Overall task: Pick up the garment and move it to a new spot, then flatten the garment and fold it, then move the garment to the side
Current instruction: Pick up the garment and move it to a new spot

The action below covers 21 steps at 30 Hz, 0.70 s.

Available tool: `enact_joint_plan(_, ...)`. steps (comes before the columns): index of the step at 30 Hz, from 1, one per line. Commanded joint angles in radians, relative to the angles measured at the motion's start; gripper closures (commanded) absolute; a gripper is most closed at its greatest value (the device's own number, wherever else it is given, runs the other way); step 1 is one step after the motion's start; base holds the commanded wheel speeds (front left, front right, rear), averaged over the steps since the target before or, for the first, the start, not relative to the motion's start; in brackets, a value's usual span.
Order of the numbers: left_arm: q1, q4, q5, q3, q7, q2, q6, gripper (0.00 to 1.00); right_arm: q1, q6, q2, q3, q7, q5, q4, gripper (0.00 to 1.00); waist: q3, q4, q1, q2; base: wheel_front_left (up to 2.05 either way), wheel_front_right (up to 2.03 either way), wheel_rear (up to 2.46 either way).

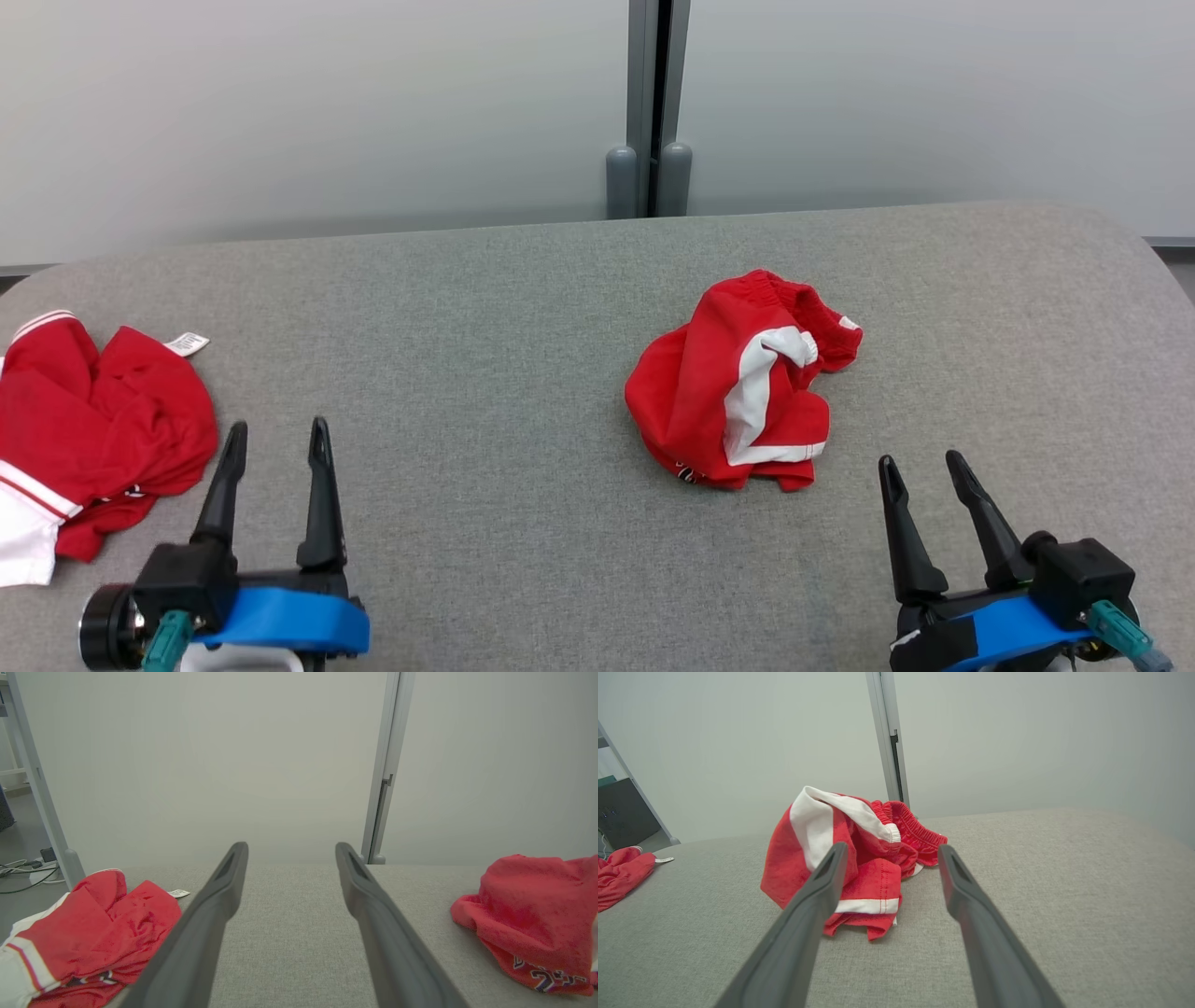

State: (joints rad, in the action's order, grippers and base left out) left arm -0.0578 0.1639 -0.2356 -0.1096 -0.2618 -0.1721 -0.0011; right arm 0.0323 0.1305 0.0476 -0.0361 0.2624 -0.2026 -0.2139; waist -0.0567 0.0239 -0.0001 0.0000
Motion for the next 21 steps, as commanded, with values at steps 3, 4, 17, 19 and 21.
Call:
enact_joint_plan(3,0.042,0.010,0.013,0.032,-0.005,0.019,-0.009,0.00,-0.019,0.000,0.005,0.005,0.004,0.008,-0.014,0.00,0.011,-0.001,0.0001,0.0000,0.00,0.00,0.00)
enact_joint_plan(4,0.052,0.011,0.019,0.041,-0.005,0.024,-0.011,0.00,-0.022,0.000,0.005,0.006,0.004,0.008,-0.018,0.00,0.013,-0.001,0.0001,0.0000,0.00,0.00,0.00)
enact_joint_plan(17,0.099,0.038,0.072,0.121,-0.005,0.062,-0.045,0.00,-0.049,0.000,0.005,0.012,0.004,0.012,-0.051,0.00,0.042,0.004,0.0001,0.0000,0.00,0.00,0.00)
enact_joint_plan(19,0.103,0.040,0.078,0.126,-0.005,0.068,-0.049,0.00,-0.051,0.000,0.005,0.010,0.004,0.012,-0.054,0.00,0.046,0.006,0.0001,0.0000,0.00,0.00,0.00)
enact_joint_plan(21,0.104,0.043,0.082,0.130,-0.005,0.071,-0.055,0.00,-0.053,0.000,0.005,0.009,0.004,0.012,-0.055,0.00,0.048,0.007,0.0001,0.0000,0.00,0.00,0.00)
